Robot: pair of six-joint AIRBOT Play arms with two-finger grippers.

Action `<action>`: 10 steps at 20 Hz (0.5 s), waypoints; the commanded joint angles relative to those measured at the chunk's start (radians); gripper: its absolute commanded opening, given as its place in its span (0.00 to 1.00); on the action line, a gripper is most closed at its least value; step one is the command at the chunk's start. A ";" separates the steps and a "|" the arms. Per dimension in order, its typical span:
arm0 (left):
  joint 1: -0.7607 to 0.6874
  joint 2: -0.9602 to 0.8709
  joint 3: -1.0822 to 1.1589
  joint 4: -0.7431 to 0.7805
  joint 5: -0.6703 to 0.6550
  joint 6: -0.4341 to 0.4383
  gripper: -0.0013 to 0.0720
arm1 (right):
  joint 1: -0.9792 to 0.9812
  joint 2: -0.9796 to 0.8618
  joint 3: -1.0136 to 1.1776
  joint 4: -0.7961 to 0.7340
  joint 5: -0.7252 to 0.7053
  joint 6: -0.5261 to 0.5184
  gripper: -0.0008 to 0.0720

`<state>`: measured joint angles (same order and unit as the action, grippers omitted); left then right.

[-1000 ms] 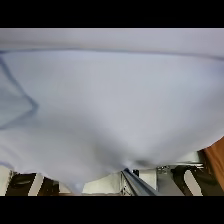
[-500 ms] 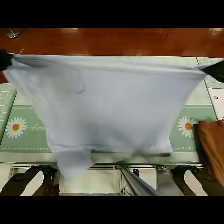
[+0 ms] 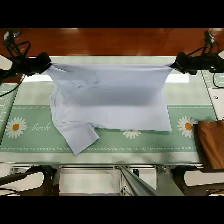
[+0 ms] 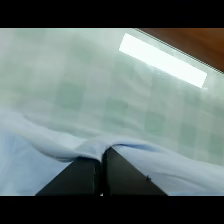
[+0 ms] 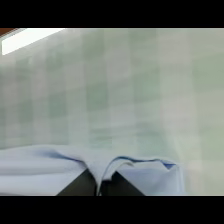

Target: Fold the shirts.

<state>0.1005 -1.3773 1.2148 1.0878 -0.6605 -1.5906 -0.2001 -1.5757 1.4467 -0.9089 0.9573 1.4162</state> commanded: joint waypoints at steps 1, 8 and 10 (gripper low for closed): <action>-0.008 -0.086 0.002 -0.079 -0.018 -0.011 0.05 | 0.010 -0.160 0.126 0.040 0.027 0.038 0.04; 0.036 -0.102 -0.015 -0.043 -0.281 0.062 0.05 | -0.007 -0.147 0.119 -0.055 0.311 0.003 0.04; 0.036 -0.132 -0.047 -0.021 -0.321 0.064 0.05 | 0.011 -0.148 0.079 -0.161 0.327 0.009 0.04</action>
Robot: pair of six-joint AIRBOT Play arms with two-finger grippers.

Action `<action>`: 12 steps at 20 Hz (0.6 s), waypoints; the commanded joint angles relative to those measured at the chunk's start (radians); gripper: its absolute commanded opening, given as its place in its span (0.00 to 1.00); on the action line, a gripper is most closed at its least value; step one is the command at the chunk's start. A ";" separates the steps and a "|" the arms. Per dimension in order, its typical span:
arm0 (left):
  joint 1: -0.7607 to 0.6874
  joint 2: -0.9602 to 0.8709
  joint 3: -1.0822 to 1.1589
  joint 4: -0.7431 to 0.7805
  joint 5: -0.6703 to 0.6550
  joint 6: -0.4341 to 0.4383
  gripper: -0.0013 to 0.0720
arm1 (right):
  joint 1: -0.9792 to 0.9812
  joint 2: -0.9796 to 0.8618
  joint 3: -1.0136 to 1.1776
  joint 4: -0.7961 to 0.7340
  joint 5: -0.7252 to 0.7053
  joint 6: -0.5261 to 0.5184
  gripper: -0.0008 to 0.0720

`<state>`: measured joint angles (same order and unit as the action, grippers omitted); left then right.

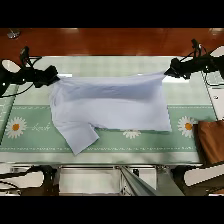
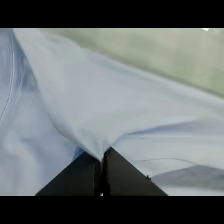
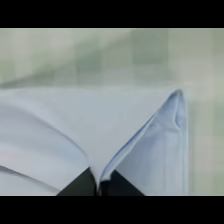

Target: Fold the shirts.

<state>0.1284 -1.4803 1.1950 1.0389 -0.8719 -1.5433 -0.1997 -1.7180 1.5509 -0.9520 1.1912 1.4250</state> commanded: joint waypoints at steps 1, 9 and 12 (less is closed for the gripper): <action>0.008 -0.045 -0.040 0.027 -0.119 0.017 0.05 | 0.018 -0.008 -0.046 -0.131 0.088 0.011 0.04; 0.100 -0.036 0.026 0.030 -0.424 0.060 0.97 | -0.057 0.046 -0.072 -0.186 0.266 0.011 0.87; 0.174 0.121 -0.113 0.093 -0.417 0.098 0.97 | -0.172 0.198 -0.252 -0.246 0.277 -0.009 0.87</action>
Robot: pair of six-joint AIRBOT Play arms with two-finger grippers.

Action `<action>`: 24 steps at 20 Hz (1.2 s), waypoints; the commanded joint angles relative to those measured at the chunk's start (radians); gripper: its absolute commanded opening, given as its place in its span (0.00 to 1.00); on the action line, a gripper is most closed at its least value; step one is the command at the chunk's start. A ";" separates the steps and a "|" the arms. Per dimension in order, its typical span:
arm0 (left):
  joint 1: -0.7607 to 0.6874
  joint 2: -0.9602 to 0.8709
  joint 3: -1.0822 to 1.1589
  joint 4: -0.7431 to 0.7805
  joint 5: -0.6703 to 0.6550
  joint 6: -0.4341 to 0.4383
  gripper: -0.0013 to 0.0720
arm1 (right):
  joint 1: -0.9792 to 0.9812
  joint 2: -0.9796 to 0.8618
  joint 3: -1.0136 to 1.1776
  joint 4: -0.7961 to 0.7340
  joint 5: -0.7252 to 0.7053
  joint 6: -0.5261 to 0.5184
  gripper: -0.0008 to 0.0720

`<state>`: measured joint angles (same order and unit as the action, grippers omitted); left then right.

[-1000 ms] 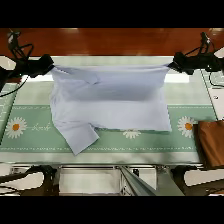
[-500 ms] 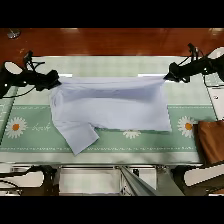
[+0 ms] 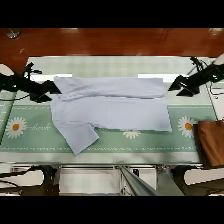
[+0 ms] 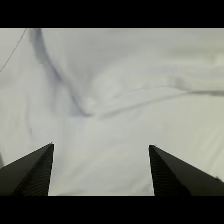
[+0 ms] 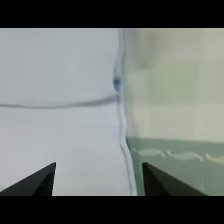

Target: Fold the shirts.

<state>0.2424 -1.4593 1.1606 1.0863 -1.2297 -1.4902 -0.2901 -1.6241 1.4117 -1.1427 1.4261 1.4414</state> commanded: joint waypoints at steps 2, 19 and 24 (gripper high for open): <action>0.131 0.225 -0.273 0.039 -0.027 0.069 0.97 | -0.157 0.252 -0.328 0.019 -0.099 -0.076 0.87; 0.079 0.447 -0.867 -0.444 0.270 0.317 0.97 | -0.249 0.620 -0.888 0.377 -0.283 -0.217 0.87; 0.025 0.438 -0.853 -0.443 0.222 0.391 0.05 | -0.378 0.619 -0.785 0.150 -0.249 -0.096 0.87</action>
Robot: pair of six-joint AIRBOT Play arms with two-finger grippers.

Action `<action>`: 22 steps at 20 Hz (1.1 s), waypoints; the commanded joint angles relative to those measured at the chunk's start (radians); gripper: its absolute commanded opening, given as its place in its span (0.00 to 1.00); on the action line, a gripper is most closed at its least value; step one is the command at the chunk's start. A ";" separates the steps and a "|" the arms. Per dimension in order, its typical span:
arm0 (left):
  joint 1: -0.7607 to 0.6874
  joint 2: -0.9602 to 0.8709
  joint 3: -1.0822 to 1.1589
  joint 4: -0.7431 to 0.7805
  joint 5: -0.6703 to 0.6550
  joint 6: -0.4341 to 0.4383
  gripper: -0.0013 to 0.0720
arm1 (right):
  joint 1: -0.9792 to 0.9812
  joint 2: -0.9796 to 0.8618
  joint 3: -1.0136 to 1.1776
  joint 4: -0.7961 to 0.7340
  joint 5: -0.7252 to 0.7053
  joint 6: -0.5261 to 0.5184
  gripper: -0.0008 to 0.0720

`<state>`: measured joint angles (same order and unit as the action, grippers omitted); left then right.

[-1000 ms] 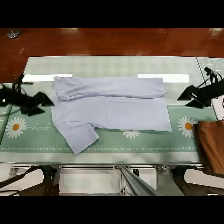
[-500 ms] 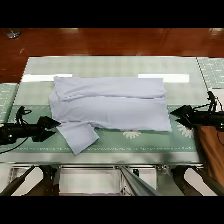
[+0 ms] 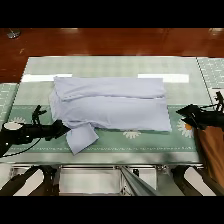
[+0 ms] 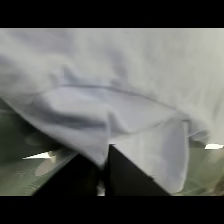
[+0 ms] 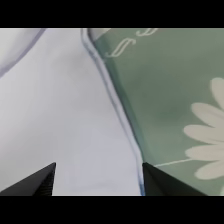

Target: Fold the shirts.

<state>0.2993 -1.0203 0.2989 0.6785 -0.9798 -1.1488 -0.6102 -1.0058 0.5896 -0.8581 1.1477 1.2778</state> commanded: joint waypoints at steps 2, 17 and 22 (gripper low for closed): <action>-0.030 0.000 0.026 -0.033 -0.050 0.064 0.05 | -0.060 0.001 0.013 -0.269 0.077 0.129 0.87; -0.032 0.000 0.031 -0.036 -0.043 0.063 0.05 | -0.059 -0.211 -0.128 0.098 0.053 -0.013 0.87; -0.032 -0.001 0.031 -0.036 -0.040 0.063 0.05 | -0.059 -0.232 -0.128 0.151 0.025 -0.044 0.87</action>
<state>0.2680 -1.0206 0.3294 0.6426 -1.0222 -1.0863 -0.6685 -1.2205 0.4614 -0.7334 1.2022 1.2560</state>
